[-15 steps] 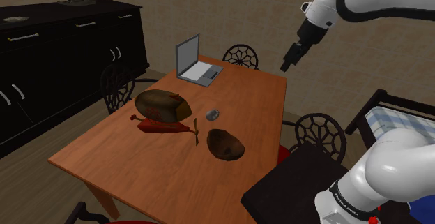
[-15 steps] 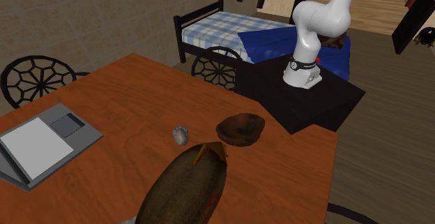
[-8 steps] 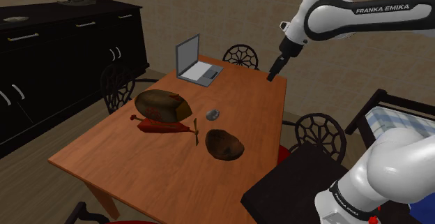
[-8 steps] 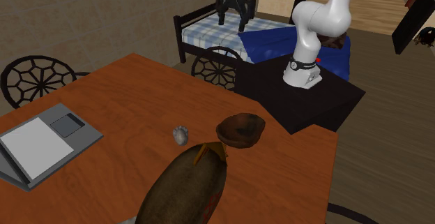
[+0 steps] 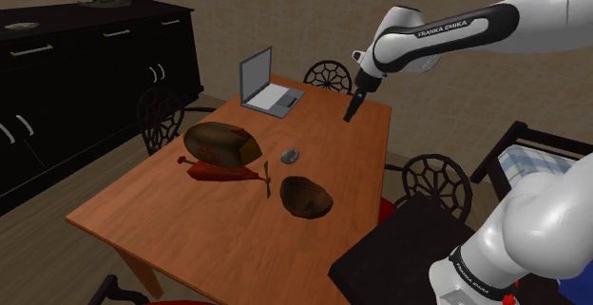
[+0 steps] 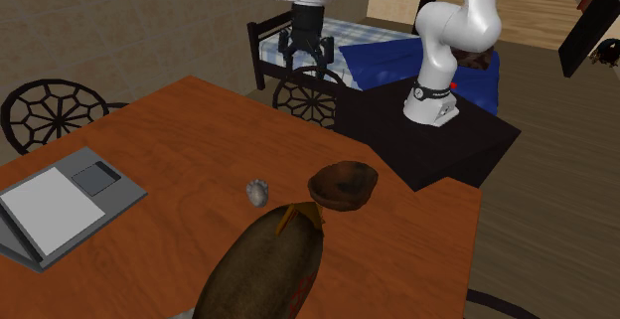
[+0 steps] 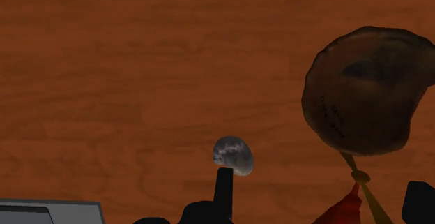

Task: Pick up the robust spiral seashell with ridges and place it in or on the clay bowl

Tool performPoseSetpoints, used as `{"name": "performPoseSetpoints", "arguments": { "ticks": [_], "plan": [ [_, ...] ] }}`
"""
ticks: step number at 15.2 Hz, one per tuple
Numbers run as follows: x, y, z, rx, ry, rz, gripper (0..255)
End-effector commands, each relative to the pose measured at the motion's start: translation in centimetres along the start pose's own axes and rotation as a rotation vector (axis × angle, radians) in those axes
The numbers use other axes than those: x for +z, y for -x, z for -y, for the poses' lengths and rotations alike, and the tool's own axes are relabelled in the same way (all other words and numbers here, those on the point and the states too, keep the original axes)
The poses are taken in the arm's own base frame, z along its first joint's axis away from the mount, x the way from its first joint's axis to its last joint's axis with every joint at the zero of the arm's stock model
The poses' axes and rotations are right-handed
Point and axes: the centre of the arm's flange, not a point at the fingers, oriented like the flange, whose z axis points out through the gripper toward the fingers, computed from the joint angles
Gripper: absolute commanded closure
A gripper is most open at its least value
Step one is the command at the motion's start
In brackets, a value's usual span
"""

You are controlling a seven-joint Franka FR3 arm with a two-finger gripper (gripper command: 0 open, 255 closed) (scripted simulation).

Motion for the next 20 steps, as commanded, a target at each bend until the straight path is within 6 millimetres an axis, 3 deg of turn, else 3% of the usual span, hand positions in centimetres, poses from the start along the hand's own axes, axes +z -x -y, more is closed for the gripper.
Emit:
{"name": "performPoseSetpoints", "arguments": {
  "ticks": [1, 11, 20],
  "plan": [
    [2.3, -0.9, -1.0, -0.047, -0.013, 0.003, 0],
    [13.9, -7.0, -4.8, -0.266, -0.083, 0.017, 0],
    [24.6, -12.9, -6.2, -0.463, -0.146, 0.03, 0]
  ]
}}
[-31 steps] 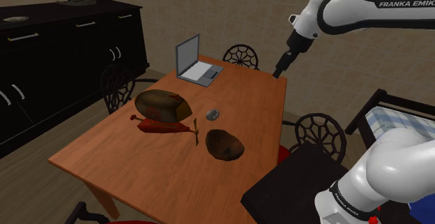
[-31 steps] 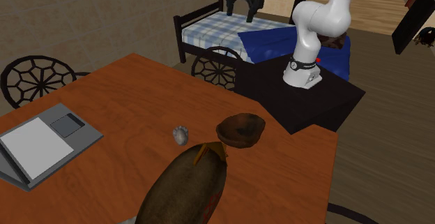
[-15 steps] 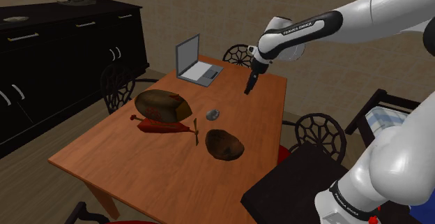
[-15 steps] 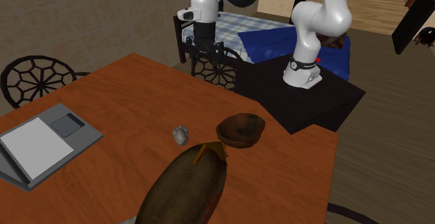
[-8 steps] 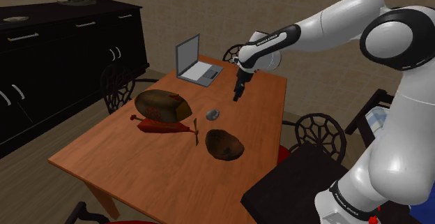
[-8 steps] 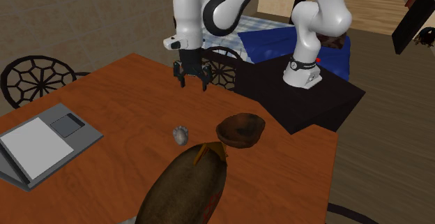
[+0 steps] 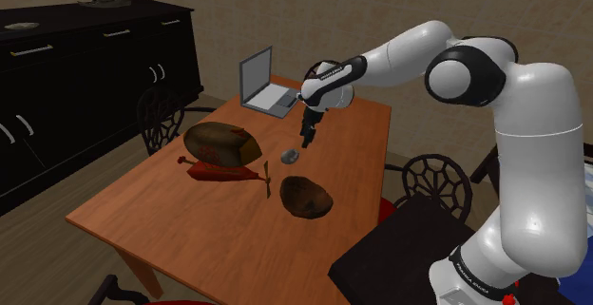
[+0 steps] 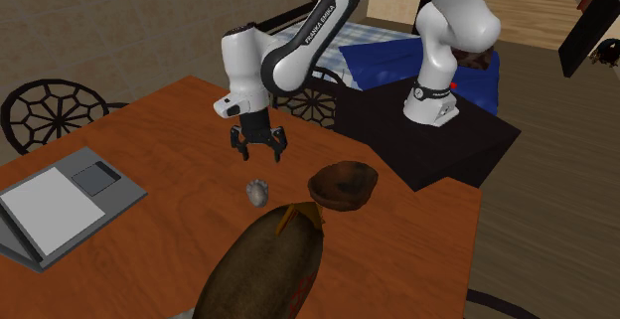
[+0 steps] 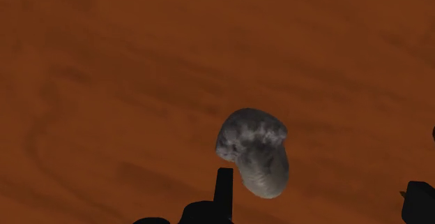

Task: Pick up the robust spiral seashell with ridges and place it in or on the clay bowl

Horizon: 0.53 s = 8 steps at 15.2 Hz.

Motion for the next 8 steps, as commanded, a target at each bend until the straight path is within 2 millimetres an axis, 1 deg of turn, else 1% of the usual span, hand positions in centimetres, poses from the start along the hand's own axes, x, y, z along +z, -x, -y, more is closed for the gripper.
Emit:
{"name": "performPoseSetpoints", "arguments": {
  "ticks": [1, 4, 8],
  "plan": [
    [2.2, -1.2, -0.8, -0.046, -0.015, 0.002, 0],
    [5.7, -2.9, -2.2, -0.111, -0.036, 0.006, 0],
    [7.7, -3.1, -2.3, -0.119, -0.038, 0.007, 0]
  ]
}}
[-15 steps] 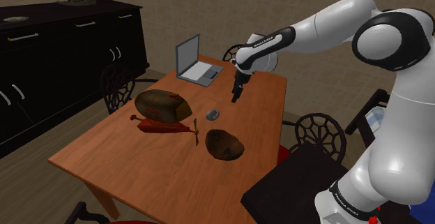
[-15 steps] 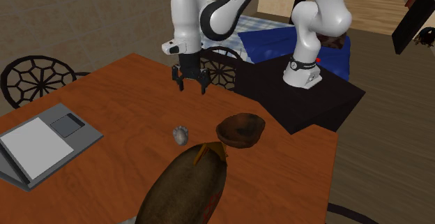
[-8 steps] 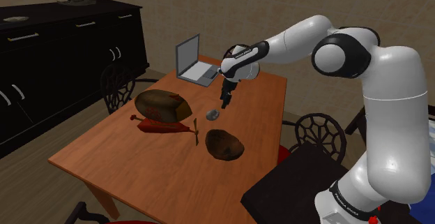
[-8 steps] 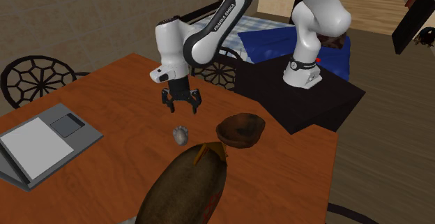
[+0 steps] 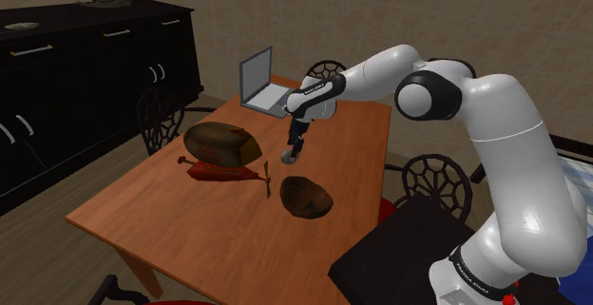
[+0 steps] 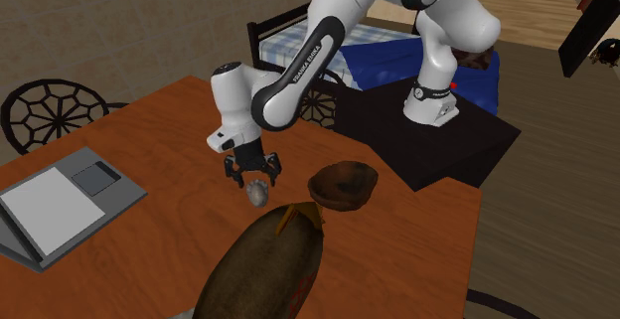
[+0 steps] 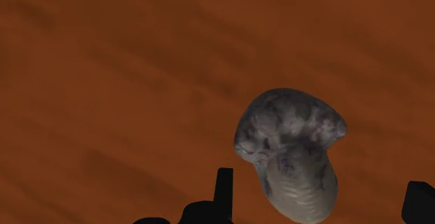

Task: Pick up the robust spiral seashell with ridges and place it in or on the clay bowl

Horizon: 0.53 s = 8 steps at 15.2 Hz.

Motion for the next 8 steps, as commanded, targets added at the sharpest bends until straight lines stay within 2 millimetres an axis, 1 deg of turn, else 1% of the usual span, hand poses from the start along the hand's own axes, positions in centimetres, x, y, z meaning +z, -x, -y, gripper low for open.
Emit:
{"name": "performPoseSetpoints", "arguments": {
  "ticks": [1, 3, 4, 8],
  "plan": [
    [1.2, 0.1, -0.2, -0.002, 0.0, 0.0, 0],
    [2.3, 0.1, -0.2, -0.002, 0.0, 0.0, 0],
    [3.1, 0.1, -0.2, -0.002, 0.0, 0.0, 0],
    [3.1, 0.1, -0.2, -0.002, 0.0, 0.0, 0]
  ]
}}
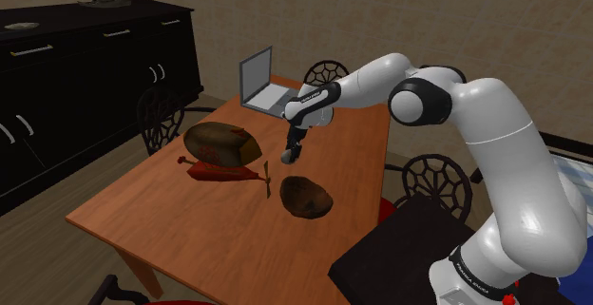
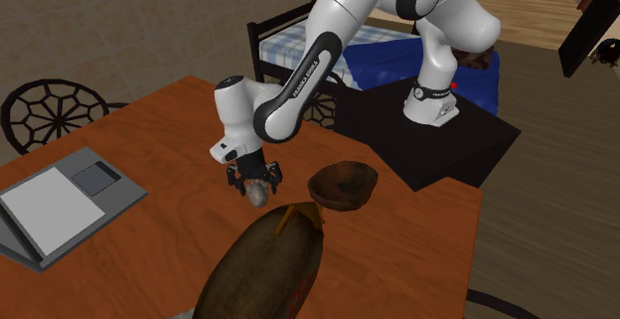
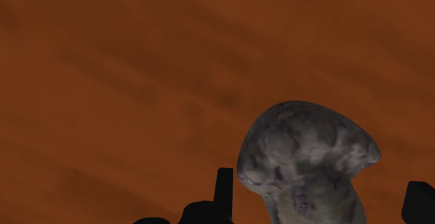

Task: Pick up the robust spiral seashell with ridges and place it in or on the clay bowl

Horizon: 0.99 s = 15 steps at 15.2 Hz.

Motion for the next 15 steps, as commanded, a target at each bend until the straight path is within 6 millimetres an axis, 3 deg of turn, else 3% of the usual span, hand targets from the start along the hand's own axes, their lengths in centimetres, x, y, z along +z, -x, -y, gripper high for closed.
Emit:
{"name": "performPoseSetpoints", "arguments": {
  "ticks": [1, 4, 5, 15],
  "plan": [
    [0.03, 0.01, 0.0, 0.0, 0.0, 0.0, 0],
    [0.02, 0.01, 0.0, 0.0, 0.0, 0.0, 0],
    [0.02, 0.01, 0.0, 0.0, 0.0, 0.0, 255],
    [-0.49, -0.09, 0.06, 0.0, 0.0, 0.0, 255]
  ]
}}
